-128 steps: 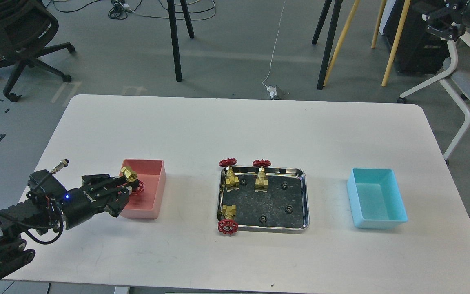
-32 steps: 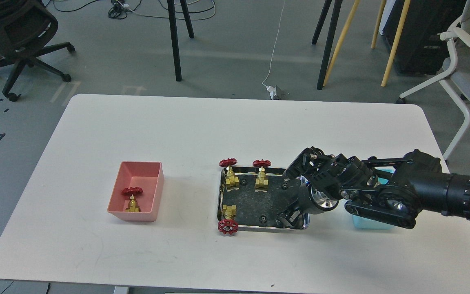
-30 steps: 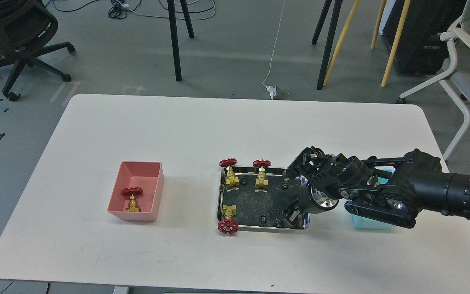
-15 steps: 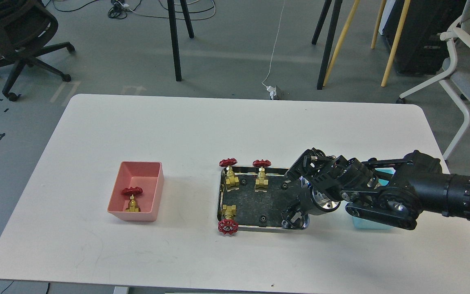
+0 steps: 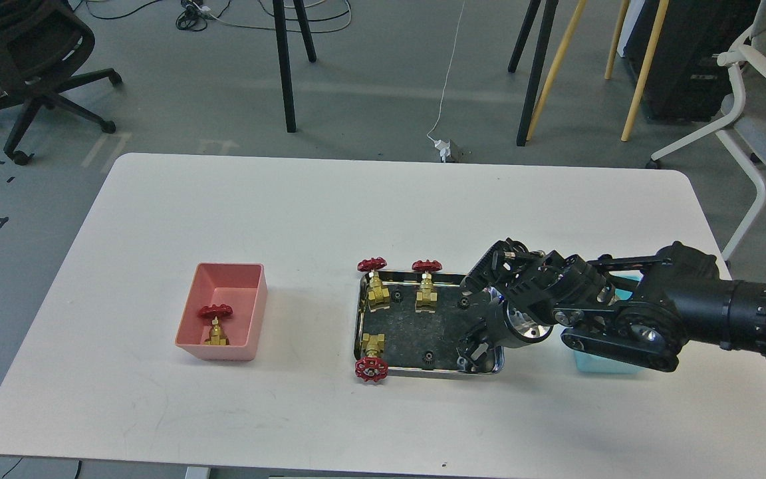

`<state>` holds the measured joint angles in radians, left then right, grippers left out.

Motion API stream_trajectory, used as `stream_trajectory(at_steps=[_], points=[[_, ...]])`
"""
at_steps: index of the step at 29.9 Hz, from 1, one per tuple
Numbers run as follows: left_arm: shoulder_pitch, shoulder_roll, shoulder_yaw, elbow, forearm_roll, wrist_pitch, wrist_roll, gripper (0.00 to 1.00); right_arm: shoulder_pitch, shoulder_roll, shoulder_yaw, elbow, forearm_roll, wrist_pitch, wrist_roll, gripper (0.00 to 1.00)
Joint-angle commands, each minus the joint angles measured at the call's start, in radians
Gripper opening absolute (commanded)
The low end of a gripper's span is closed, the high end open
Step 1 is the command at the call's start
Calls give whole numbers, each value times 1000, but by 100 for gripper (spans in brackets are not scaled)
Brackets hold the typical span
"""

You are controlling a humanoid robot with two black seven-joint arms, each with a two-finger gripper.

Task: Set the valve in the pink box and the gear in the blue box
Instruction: 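Carry the gear with the right gripper over the blue box and release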

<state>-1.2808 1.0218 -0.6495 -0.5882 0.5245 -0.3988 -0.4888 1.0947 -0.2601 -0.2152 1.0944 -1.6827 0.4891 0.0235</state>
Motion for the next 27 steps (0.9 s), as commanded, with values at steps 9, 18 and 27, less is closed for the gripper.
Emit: stream_trajectory(at_steps=[9,18,27], points=[[14,-9,19,16,11,5,0,92,97,-198,171,21,176,0,-1,8],[14,-15,17,50,11,-6,0,92,50,-591,175,174,285,0,-1,8],[5,-20,16,50,5,3,0,92,-64,-689,177,220,282,0,-1,9]])
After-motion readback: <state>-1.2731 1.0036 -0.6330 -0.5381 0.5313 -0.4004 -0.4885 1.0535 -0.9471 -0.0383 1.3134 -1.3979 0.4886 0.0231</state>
